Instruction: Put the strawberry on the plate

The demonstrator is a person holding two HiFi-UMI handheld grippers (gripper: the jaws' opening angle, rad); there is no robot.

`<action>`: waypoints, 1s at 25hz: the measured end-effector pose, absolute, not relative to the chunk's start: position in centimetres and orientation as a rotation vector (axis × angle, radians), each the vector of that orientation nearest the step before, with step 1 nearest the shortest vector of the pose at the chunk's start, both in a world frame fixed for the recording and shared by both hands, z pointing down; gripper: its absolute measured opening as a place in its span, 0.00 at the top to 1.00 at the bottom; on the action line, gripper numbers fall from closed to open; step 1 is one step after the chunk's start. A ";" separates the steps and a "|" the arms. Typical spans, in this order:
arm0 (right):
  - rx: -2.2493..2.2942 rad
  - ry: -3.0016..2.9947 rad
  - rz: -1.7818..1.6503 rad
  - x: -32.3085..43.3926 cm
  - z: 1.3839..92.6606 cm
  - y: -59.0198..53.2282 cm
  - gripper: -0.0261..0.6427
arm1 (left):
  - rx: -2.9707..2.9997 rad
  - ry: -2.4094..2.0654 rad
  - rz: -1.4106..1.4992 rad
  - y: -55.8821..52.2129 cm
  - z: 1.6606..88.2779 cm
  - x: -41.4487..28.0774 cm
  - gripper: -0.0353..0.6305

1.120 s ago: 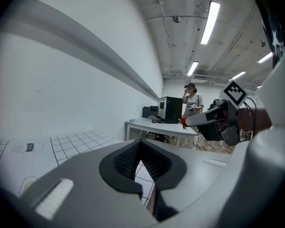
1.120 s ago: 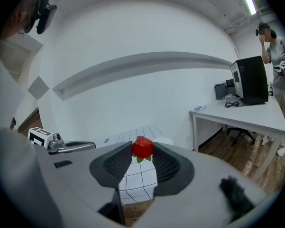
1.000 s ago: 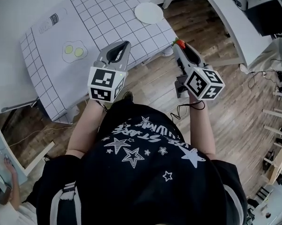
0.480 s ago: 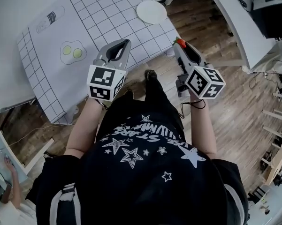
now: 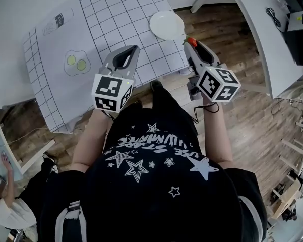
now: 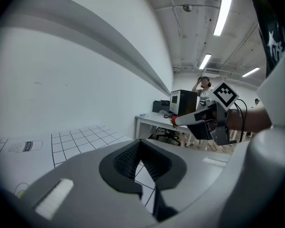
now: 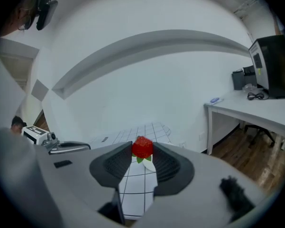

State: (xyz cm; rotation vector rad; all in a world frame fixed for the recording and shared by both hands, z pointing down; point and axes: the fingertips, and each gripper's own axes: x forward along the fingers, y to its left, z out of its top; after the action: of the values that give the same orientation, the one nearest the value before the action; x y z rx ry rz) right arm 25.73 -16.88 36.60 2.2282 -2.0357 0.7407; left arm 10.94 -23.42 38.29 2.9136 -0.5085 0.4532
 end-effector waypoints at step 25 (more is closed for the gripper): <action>1.577 -2.185 0.832 29.7 47.5 -27.4 0.75 | 2.655 -1.001 0.528 -27.7 43.0 15.6 0.93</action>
State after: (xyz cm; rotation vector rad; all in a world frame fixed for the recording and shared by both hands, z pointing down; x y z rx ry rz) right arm 29.70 -27.44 47.54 1.5770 -2.1847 0.8317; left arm 15.64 -27.68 42.96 2.6548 -1.0014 0.5281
